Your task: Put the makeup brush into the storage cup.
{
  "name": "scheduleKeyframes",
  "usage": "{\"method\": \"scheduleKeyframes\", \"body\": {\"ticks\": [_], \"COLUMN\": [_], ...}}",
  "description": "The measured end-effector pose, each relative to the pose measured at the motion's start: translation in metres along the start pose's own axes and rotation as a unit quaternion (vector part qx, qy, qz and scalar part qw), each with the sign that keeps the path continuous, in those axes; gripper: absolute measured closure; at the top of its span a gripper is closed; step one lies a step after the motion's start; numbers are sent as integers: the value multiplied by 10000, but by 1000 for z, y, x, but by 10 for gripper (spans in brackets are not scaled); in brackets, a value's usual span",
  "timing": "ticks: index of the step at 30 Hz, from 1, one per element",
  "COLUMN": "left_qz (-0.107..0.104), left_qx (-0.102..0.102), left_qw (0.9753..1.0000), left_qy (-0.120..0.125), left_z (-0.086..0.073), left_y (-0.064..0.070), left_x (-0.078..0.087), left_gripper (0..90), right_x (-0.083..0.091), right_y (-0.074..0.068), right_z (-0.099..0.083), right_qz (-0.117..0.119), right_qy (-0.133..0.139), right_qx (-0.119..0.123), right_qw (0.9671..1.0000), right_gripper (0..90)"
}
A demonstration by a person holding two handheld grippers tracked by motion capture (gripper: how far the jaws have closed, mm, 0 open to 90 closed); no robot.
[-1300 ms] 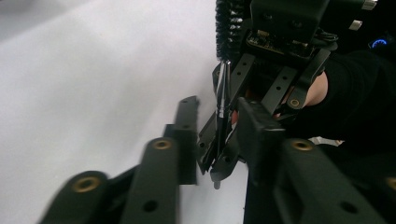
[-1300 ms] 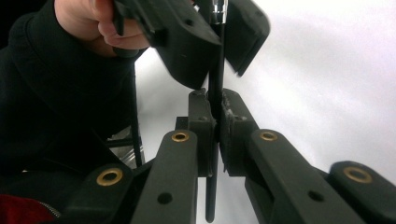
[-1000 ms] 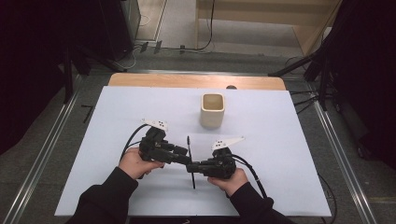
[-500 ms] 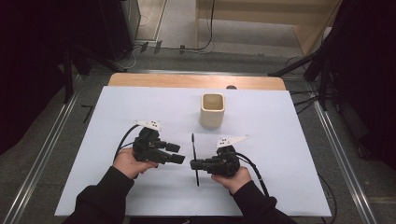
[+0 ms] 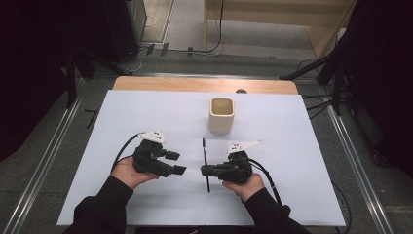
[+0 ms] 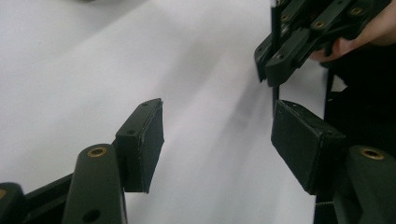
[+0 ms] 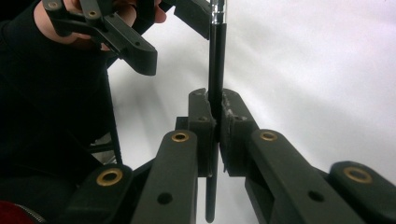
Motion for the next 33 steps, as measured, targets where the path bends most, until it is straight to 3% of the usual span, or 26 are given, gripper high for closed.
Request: {"method": "scheduleKeyframes", "body": {"ticks": [18,27,33], "left_qz": [635,600,736], "left_qx": [-386,-392,-405], "left_qw": [9971,9973,9963], "left_qy": [-157,-134,-173], "left_z": [-12,-13,-18], "left_y": [3,6,6], "left_x": [3,3,6], "left_gripper": [297,270,253], "right_x": [7,11,13], "right_y": [6,10,13], "right_z": [2,4,7], "right_qz": [-122,-284,-303], "right_qy": [82,100,157], "right_qx": [-52,-65,-72], "right_qw": [9999,9995,9994], "right_gripper": [859,859,860]}}
Point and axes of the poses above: each handheld gripper's, and its own axes: x roughly backward along the jaws, z roughly out of its top, y roughly to its right, the point moved 1 cm from there along -x, roughly forward along the jaws, and after that the axes turned 15 degrees about -z, right-handed, at the moved point
